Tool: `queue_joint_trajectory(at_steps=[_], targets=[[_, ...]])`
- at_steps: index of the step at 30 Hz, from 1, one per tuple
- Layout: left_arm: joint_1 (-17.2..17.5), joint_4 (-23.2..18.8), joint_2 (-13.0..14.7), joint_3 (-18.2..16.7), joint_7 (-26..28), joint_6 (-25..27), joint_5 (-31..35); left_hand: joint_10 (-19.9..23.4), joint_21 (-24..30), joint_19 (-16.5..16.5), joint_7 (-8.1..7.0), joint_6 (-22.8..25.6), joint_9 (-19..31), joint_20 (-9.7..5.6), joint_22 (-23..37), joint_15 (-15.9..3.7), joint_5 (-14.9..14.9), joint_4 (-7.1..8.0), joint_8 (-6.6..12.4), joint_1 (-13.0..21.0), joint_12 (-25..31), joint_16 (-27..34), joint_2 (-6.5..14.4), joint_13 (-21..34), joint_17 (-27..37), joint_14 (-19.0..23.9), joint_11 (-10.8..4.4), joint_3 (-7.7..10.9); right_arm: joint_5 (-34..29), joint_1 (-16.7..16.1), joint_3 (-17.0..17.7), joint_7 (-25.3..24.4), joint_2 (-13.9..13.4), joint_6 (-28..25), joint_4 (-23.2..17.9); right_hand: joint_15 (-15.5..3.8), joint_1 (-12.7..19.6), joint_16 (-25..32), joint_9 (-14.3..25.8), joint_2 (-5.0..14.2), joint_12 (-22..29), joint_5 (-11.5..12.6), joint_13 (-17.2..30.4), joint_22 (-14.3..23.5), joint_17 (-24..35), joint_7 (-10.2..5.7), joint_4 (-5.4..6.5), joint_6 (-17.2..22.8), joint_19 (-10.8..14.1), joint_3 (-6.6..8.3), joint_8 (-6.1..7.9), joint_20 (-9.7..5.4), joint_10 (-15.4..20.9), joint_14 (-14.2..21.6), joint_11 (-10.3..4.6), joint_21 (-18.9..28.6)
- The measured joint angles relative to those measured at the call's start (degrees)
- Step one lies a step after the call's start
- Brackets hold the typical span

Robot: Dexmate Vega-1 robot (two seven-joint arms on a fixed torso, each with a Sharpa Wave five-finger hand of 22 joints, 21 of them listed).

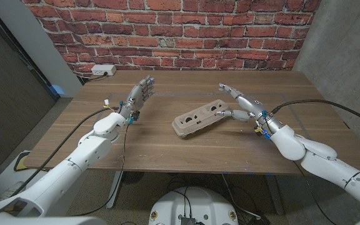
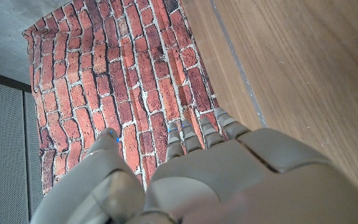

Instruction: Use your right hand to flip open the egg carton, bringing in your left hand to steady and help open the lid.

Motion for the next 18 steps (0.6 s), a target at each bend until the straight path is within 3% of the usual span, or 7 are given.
queue_joint_trajectory(at_steps=[4,12,18], targets=[[0.0,-0.2,0.1,0.0,0.0,0.3,0.0,0.0,0.0,-0.2,0.00,0.0,0.0,-0.15,0.0,0.00,0.0,0.00,0.00,0.0,0.0,0.0,0.0,0.0,0.2,0.0,0.00,0.00,-3.2,0.0,-0.6,-1.8,-0.2,-0.6,0.1,0.00,1.4,0.0,0.0,0.37,0.0,-0.2,0.0,0.0,-0.1,0.06,-0.15,-0.1,0.0,0.47,0.00,-0.42,0.2,0.0,-0.20,0.0],[0.2,-0.5,0.2,-0.1,-0.1,0.3,-0.2,0.0,0.0,-0.3,0.00,0.0,0.0,-0.32,0.0,0.00,0.0,0.00,0.00,0.0,0.0,0.0,0.0,0.0,0.2,0.0,0.00,0.00,-8.7,0.0,-2.1,-5.6,-0.9,-2.2,0.1,0.18,3.2,0.0,0.0,0.51,0.3,-0.4,0.0,0.0,-0.3,-1.36,0.09,0.8,-1.0,1.19,0.18,-2.05,2.8,-0.9,-0.71,-0.2],[0.7,-0.8,0.4,-0.4,-0.1,0.3,-0.4,0.0,0.0,-0.3,0.00,0.0,0.0,-0.32,0.0,0.00,0.0,0.00,0.00,0.0,0.0,0.0,0.0,0.0,0.1,0.0,0.00,0.00,-11.8,0.1,-3.3,-7.6,-1.4,-3.6,0.1,0.20,4.0,-0.4,0.0,0.72,0.3,-0.9,0.0,0.0,-0.3,-1.59,0.19,0.5,-2.3,1.76,0.28,-2.23,2.8,-2.2,-0.71,-0.7]])
